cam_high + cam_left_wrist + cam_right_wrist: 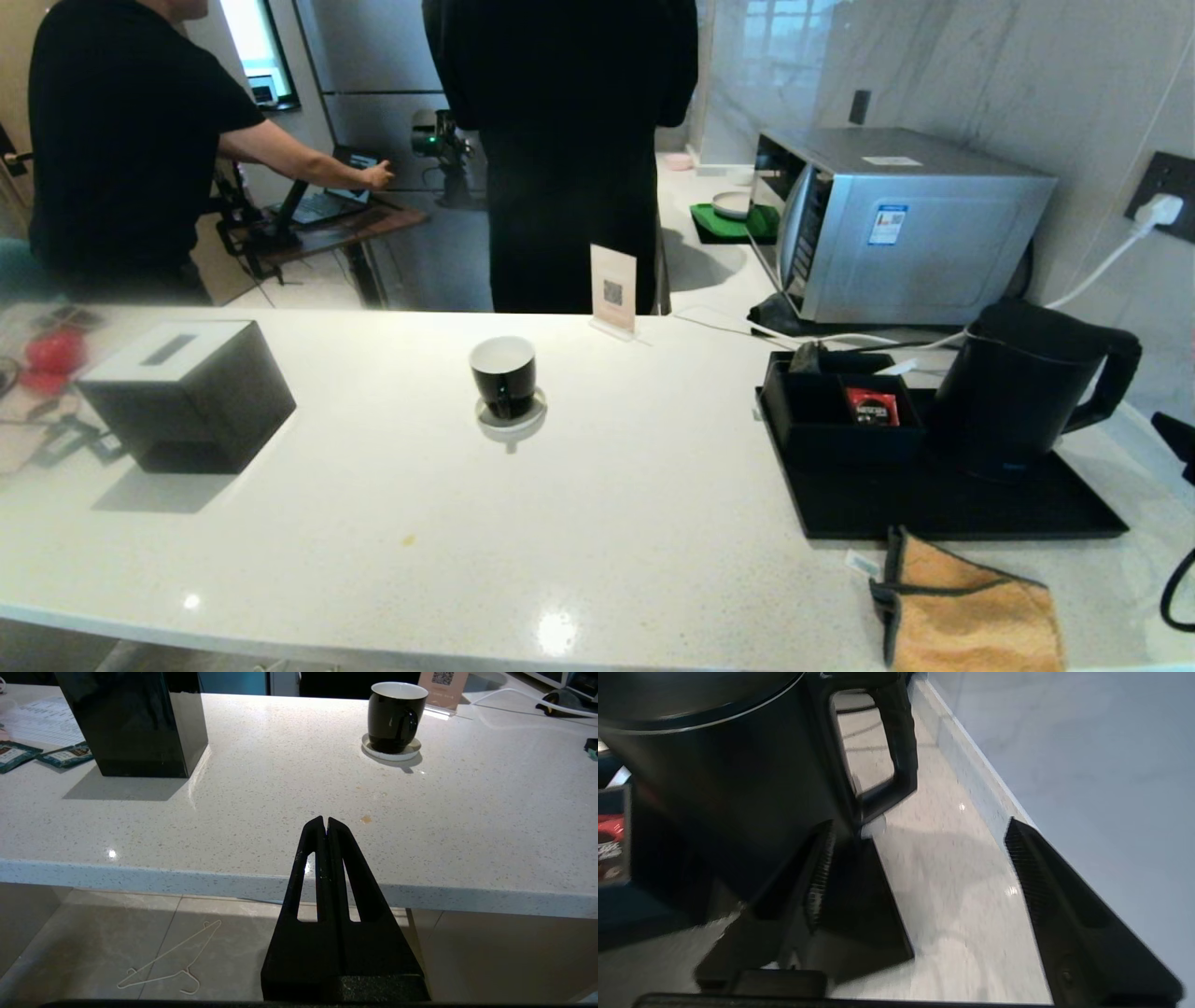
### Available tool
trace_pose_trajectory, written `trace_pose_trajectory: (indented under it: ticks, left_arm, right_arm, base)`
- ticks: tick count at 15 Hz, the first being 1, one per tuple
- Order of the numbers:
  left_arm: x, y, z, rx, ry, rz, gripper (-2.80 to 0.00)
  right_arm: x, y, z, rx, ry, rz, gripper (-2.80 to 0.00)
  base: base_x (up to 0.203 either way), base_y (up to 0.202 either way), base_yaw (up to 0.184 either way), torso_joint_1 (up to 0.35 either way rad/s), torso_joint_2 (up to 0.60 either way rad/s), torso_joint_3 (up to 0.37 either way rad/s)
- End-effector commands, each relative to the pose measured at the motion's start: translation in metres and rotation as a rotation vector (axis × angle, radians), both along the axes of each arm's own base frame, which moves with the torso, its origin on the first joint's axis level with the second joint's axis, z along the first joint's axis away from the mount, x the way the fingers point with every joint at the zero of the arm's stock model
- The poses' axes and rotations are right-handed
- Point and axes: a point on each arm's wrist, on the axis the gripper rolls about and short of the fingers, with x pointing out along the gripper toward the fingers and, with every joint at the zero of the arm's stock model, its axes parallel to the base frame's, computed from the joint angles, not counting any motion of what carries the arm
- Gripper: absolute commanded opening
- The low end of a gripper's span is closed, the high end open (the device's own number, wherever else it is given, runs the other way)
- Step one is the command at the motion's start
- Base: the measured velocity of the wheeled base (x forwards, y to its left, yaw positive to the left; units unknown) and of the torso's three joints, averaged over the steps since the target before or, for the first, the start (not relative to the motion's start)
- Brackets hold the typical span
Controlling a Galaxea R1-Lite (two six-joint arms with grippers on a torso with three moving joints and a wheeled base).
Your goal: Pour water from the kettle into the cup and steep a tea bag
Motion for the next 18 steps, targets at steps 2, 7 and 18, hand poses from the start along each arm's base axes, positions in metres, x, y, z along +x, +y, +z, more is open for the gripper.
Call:
trace_pose_trajectory:
  ticks: [2,7,18]
  left_arm:
    - [0.0,0.0,0.0,0.0,0.001,0.001,-2.8]
    - [0.0,0.0,0.0,0.0,0.001,0.001,-2.8]
    - [0.0,0.0,0.0,0.0,0.001,0.001,-2.8]
  right_arm:
    - [0.019,-0.013,-0.016,0.001,0.002,0.004,0.0]
    - [0.042,-0.028,-0.016,-0.043,-0.034,0.022,0.0]
    - [0.066,-0.044,-0.026,-0.052,-0.05,0.075,0.0]
  base:
    - [0.0,0.0,0.0,0.0,0.0,0.0]
    - [0.0,0.0,0.0,0.0,0.0,0.0]
    - [0.0,0.0,0.0,0.0,0.0,0.0]
